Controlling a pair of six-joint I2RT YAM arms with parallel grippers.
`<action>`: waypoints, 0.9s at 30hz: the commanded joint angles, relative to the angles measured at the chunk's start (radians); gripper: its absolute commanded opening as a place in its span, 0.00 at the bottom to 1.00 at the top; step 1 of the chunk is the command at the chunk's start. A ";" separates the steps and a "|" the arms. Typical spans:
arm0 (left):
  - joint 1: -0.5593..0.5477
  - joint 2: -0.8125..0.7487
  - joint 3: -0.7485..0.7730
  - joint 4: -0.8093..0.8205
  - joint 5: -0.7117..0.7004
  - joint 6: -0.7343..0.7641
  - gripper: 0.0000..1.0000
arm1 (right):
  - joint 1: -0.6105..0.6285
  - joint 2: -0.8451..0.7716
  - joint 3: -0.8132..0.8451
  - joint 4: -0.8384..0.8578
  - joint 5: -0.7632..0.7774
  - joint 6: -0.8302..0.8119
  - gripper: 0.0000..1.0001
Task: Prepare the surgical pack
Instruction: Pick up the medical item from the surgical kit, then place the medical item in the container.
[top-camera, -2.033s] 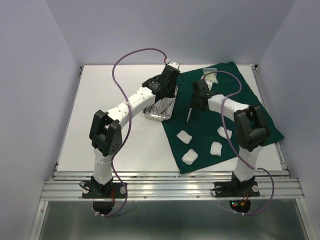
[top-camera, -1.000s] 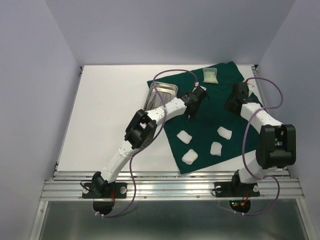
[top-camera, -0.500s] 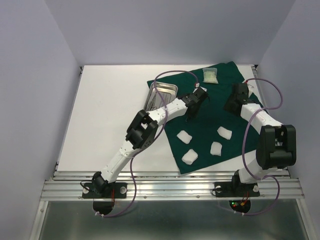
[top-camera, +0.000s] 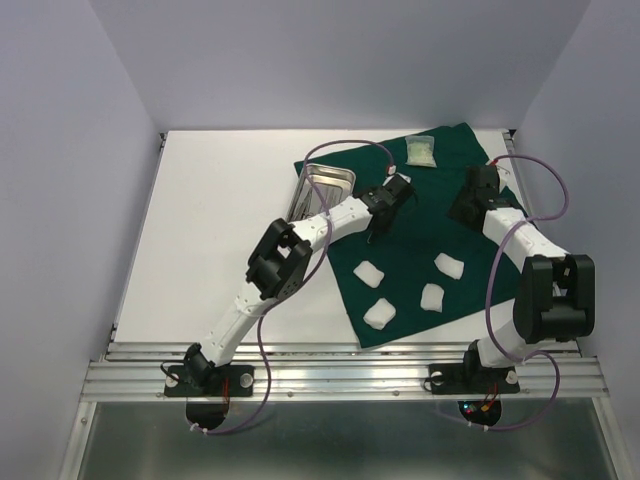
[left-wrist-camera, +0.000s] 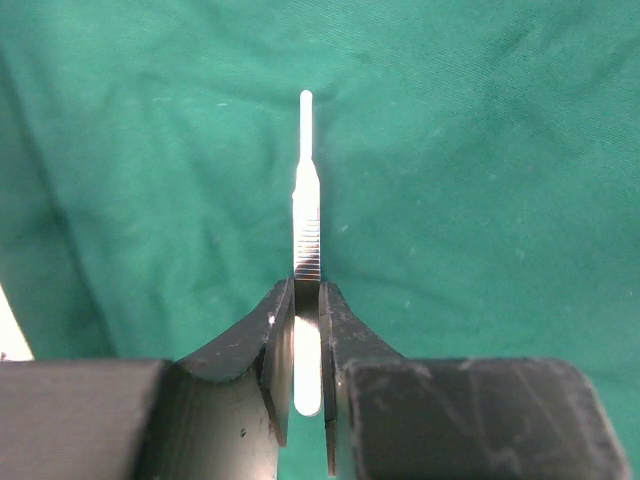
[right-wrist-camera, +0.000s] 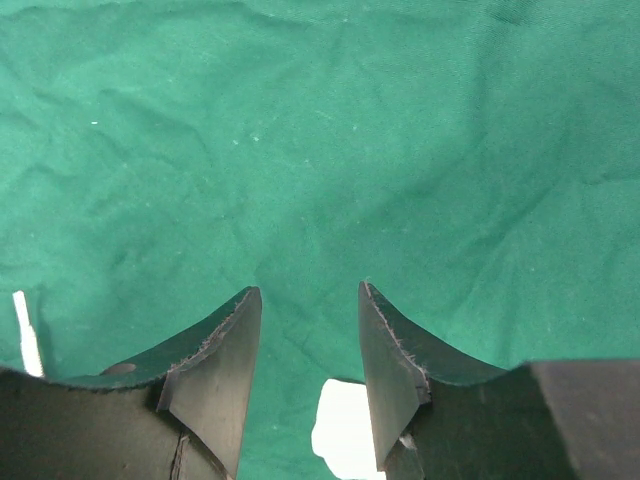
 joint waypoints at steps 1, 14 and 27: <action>-0.001 -0.170 -0.023 0.018 -0.036 0.012 0.13 | 0.000 -0.041 -0.005 0.031 0.006 -0.005 0.49; 0.091 -0.273 -0.095 0.035 -0.048 0.044 0.14 | 0.000 -0.056 -0.007 0.030 0.006 -0.009 0.49; 0.263 -0.333 -0.330 0.084 -0.092 0.139 0.17 | 0.000 -0.046 0.013 0.028 0.001 -0.015 0.49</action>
